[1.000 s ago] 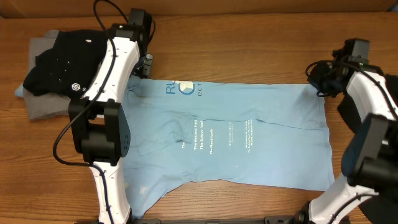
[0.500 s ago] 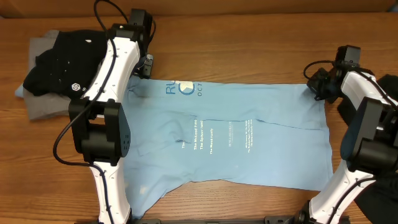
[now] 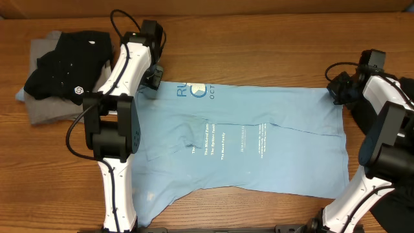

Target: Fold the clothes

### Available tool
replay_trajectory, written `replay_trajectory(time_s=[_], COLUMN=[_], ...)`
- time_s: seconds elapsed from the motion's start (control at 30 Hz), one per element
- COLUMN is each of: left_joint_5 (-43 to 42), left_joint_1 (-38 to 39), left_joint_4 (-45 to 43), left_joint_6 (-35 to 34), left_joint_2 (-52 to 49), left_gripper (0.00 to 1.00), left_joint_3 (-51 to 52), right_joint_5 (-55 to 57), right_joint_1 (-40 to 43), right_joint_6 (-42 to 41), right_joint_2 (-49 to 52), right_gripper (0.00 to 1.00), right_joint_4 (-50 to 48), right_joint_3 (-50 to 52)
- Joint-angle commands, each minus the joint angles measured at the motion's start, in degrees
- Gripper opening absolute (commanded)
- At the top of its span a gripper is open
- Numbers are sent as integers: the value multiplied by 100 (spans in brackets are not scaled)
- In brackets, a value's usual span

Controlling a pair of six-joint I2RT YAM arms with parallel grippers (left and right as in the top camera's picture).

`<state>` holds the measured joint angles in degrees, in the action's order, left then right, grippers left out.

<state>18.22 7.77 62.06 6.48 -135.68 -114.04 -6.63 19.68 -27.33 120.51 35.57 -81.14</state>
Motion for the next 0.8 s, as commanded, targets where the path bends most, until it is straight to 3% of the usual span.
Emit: replay_trajectory(time_s=[0.0,0.1,0.2,0.3,0.43,0.77], left_joint_5=[125,133,179,365,472,382], left_joint_1=[26,50,50,48,37,-109], left_joint_4=[-140,-219,-219,-260,-225,-72], left_joint_6=[125,127,120,-144,-393,-1147], left_joint_2=[-44,-83,-105,-105,-105,-103], left_gripper=[60,52,31,16,5,4], left_joint_3=[-81,-81,-81,-85,-90,-444], right_joint_5=[525,525,525,527,529,529], right_joint_1=[129,129,129,129,129,129], right_joint_6=[76,76,76,76,79,166], right_joint_2=[435,435,435,435,435,435], right_gripper=[7,7,8,8,10,12], right_joint_4=[157,160,177,177,210,264], right_joint_3=[181,181,181,181,181,181])
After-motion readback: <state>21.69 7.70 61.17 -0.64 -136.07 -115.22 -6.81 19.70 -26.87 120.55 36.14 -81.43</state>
